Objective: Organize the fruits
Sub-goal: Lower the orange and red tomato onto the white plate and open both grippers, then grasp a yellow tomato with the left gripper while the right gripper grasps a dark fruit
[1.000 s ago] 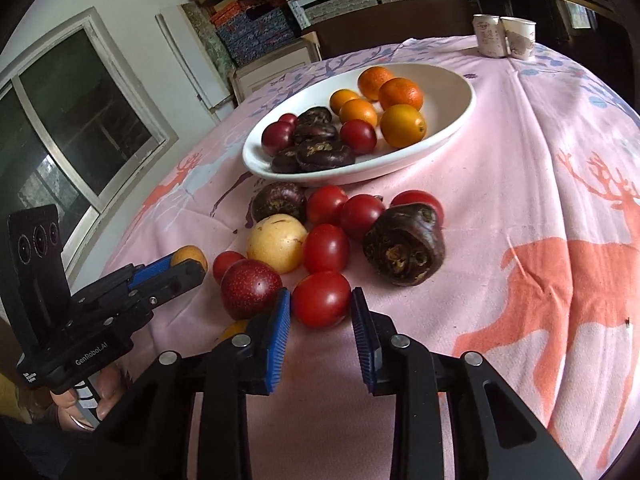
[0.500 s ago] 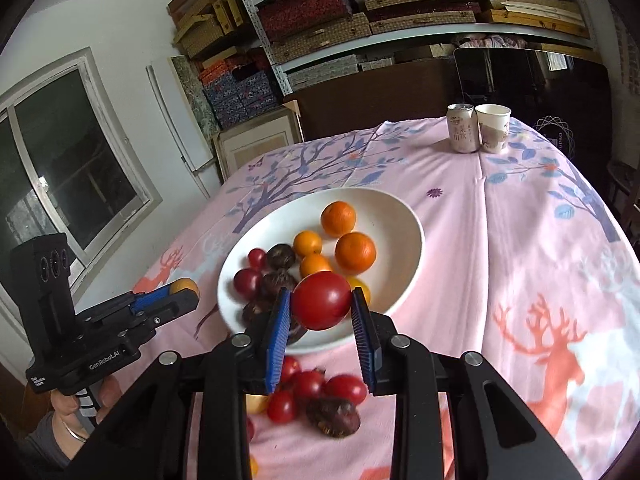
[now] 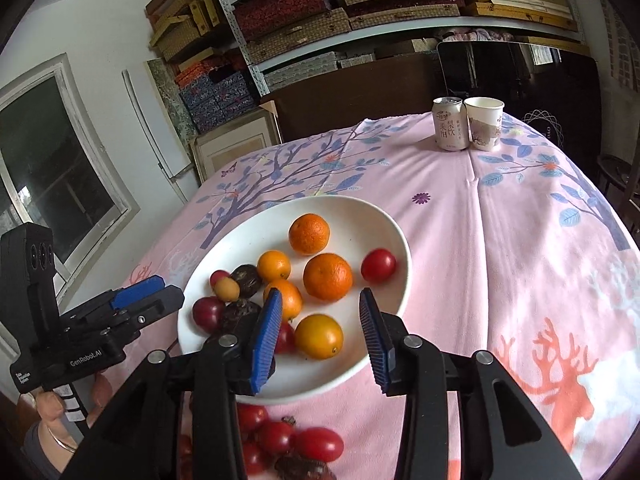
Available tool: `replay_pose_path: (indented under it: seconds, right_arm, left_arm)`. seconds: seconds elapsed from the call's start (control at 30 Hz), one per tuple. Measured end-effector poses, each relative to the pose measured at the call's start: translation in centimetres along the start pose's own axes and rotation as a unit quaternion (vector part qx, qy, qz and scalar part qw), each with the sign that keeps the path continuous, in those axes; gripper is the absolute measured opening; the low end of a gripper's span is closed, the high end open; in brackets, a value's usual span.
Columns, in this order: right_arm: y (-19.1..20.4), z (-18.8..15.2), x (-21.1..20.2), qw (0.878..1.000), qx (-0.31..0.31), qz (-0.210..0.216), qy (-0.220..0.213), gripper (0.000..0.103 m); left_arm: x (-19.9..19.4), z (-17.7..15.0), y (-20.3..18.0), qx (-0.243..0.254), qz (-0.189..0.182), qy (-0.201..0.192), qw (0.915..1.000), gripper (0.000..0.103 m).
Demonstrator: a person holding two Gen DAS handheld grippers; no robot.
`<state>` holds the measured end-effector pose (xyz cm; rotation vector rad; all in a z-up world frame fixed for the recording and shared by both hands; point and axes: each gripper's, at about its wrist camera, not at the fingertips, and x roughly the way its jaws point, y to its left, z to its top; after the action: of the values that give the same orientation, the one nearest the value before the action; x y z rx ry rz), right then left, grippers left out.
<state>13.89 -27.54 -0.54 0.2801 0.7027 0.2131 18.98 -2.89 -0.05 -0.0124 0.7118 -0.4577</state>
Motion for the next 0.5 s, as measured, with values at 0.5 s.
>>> replay_pose_path:
  seconds: [0.5]
  right_arm:
    - [0.1, -9.9, -7.5, 1.000, 0.004, -0.030, -0.001, 0.047]
  left_arm:
    - [-6.5, -14.0, -7.1, 0.107, -0.048, 0.045, 0.9920, 0.070]
